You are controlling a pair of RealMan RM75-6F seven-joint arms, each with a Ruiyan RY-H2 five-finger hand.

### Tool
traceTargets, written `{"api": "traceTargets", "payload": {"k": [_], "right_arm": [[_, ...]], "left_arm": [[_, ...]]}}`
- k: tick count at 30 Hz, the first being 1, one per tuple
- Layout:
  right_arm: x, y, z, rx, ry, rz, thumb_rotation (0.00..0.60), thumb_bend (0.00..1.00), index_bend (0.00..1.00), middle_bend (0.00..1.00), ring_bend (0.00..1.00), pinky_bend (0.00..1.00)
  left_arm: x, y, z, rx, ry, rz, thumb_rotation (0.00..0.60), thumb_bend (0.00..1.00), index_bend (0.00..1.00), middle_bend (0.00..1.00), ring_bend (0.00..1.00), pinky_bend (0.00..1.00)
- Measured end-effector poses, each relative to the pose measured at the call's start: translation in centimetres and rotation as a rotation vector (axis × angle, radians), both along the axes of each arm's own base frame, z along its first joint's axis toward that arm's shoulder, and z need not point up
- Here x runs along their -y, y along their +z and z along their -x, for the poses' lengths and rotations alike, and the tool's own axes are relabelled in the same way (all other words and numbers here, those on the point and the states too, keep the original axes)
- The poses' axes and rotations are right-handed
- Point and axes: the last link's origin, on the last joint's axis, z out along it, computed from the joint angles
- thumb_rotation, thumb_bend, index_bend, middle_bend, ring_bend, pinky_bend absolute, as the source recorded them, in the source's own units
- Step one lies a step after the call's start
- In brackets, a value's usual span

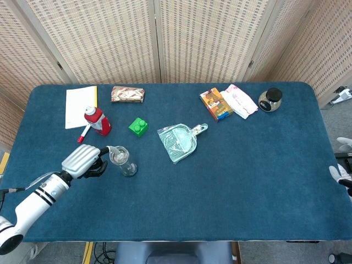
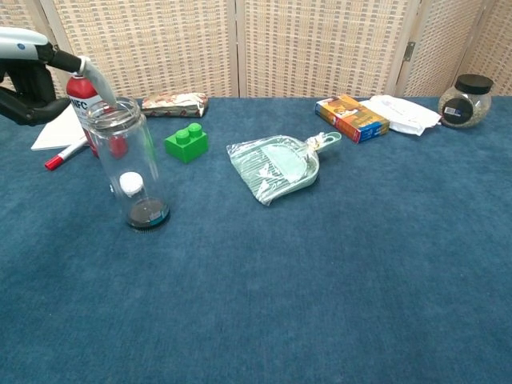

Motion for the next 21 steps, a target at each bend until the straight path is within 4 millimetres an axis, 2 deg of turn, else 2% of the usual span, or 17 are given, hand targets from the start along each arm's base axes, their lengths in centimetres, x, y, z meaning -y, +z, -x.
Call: {"api": "traceTargets", "payload": {"k": [21], "right_arm": [[-0.3,0.1,0.3,0.0,-0.008,0.001,0.6,0.25,0.26,0.37,0.24,0.33]], "left_arm": [[0.0,-1.3,-0.4,-0.017,-0.01,0.028,0.6,0.66,0.28,1.0,1.0,1.0]]}}
